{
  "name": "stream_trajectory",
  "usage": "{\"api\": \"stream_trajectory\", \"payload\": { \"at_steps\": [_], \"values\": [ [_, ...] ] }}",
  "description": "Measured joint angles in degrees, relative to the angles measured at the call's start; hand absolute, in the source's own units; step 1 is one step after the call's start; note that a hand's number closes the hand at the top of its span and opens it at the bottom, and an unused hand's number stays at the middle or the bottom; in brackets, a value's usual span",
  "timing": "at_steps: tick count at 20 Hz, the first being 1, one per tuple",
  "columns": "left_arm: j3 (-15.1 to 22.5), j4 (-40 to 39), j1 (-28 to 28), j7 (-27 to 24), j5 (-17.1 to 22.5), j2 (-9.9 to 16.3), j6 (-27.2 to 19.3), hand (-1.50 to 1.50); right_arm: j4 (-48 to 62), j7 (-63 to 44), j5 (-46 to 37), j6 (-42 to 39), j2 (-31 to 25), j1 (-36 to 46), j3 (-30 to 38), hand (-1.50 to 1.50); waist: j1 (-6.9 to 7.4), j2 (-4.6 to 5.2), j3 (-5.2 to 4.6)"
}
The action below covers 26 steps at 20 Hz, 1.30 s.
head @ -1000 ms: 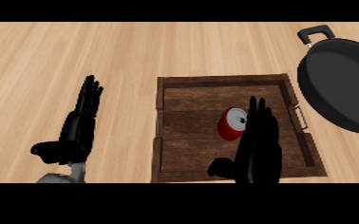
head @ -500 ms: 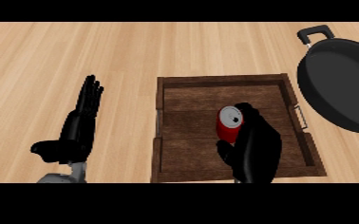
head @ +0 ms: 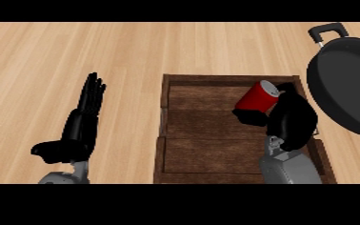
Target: Pick the can from the tray and place it in the pot
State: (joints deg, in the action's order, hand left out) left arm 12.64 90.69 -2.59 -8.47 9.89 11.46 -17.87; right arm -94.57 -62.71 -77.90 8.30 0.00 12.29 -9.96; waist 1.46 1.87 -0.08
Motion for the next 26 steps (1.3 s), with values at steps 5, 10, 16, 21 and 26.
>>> {"api": "stream_trajectory", "payload": {
  "at_steps": [5, 10, 16, 21, 26],
  "values": [
    [0.5, 0.5, -0.5, -0.3, -0.3, 0.1, 0.5, 0.0, 6.9, -0.6, 1.9, -1.6, -3.2, 6.5, 13.7, 1.5, 1.9, 1.3, 0.03],
    [1.8, 0.5, -1.7, -0.2, -0.6, -0.1, 1.4, 0.0, 16.0, -0.9, -1.4, -3.1, -10.4, 16.1, 23.5, 1.5, 4.57, 1.94, 0.0],
    [3.5, 0.1, -3.4, 0.3, -1.2, -0.7, 2.2, 0.0, 27.5, -1.5, -9.3, -4.7, -19.3, 27.4, 29.6, 1.5, 7.44, 2.25, -0.07],
    [4.2, -0.1, -4.1, 0.7, -1.3, -0.9, 2.8, 0.0, 36.2, -3.1, -16.4, -6.0, -24.5, 34.4, 33.3, 1.5, 8.86, 2.26, -0.05],
    [4.5, -0.7, -4.6, 0.7, -1.5, -1.3, 2.9, 0.0, 43.4, -4.9, -22.7, -6.8, -27.5, 40.0, 36.5, 1.5, 9.03, 2.12, 0.01]
  ]
}}
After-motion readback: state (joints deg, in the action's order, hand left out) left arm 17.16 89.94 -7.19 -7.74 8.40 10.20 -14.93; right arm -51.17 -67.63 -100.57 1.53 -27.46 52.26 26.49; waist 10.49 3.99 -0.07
